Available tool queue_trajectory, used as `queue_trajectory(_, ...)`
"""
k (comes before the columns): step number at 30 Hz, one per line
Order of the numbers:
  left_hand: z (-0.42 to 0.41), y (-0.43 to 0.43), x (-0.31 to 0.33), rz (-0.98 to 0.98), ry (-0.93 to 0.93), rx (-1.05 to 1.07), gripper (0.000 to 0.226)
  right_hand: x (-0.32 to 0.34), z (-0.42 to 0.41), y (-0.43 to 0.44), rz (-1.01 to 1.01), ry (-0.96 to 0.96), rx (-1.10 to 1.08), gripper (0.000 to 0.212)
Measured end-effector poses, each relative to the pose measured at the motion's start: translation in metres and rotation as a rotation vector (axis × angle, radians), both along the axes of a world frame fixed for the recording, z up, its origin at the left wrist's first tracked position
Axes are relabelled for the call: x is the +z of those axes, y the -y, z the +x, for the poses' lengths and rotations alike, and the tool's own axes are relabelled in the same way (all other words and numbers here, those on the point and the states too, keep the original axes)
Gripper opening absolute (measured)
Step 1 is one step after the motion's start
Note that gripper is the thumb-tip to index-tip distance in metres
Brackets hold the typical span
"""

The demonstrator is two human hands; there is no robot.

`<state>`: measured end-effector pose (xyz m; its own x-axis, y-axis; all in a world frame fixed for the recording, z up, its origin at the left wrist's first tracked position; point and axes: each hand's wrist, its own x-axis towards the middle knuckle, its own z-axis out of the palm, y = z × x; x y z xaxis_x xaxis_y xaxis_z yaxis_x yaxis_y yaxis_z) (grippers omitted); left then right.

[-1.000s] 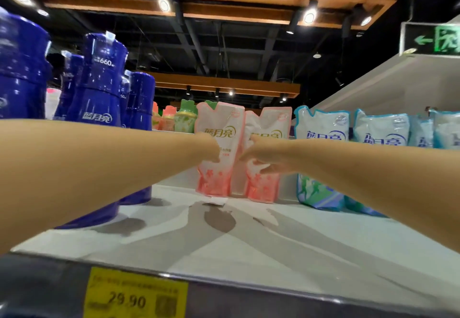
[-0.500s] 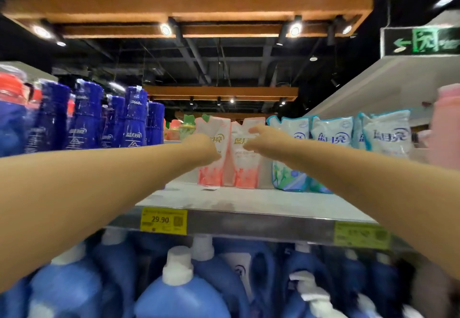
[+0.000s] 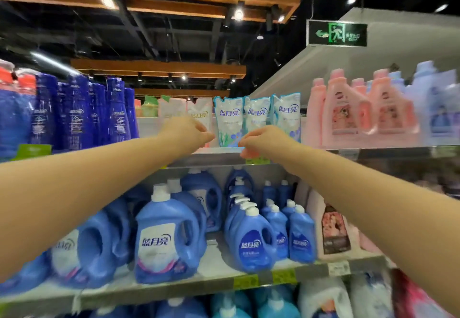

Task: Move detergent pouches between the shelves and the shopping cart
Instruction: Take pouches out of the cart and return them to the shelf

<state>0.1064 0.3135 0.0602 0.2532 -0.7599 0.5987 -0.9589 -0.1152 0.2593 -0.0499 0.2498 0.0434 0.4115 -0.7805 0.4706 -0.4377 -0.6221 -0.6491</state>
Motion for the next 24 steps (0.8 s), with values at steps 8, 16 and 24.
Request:
queue_trajectory(8,-0.165,-0.049,-0.050,-0.146,-0.134,-0.454,0.024,-0.049,-0.157,-0.078,-0.163,0.138,-0.227,0.015)
queue_trajectory(16,-0.375,-0.077,-0.136,-0.177,-0.552,-0.888,0.017,-0.170,-0.353,-0.133,-0.039,0.424,-0.616,0.016)
queue_trajectory(24,-0.581,-0.071,-0.243,0.166,-0.736,-1.152,0.010,-0.276,-0.537,-0.173,0.204,0.321,-1.028,0.014)
